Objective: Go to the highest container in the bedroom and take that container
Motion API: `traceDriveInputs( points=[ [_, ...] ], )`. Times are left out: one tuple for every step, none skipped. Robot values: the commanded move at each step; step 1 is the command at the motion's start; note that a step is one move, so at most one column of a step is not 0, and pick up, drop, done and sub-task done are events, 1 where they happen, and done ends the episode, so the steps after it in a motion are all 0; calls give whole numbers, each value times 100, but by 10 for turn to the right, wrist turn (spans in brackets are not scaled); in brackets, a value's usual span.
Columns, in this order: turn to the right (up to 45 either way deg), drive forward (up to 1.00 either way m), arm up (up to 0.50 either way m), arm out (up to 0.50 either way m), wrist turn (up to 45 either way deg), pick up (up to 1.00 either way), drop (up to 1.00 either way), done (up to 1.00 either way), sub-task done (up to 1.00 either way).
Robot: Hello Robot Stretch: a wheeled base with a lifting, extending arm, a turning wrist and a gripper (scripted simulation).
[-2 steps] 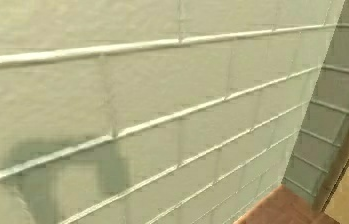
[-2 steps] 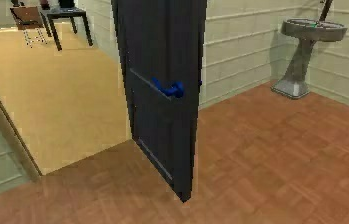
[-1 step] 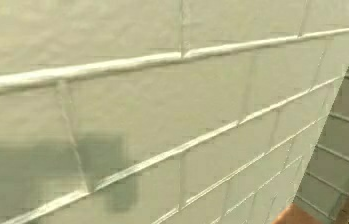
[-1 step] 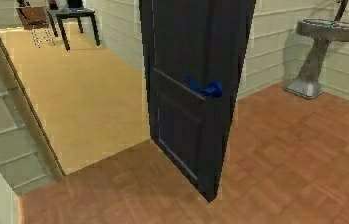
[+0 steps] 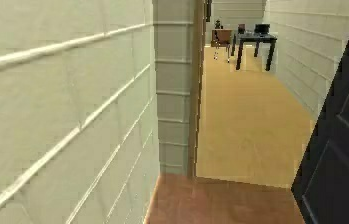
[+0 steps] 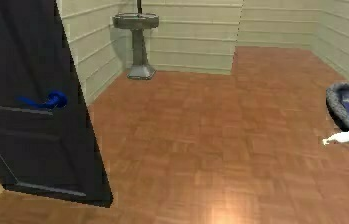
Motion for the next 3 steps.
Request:
traceDriveInputs(
  points=[
    [450,0,0,0,0,0,0,0,0],
    [450,0,0,0,0,0,0,0,0],
    [90,0,0,0,0,0,0,0,0]
  ],
)
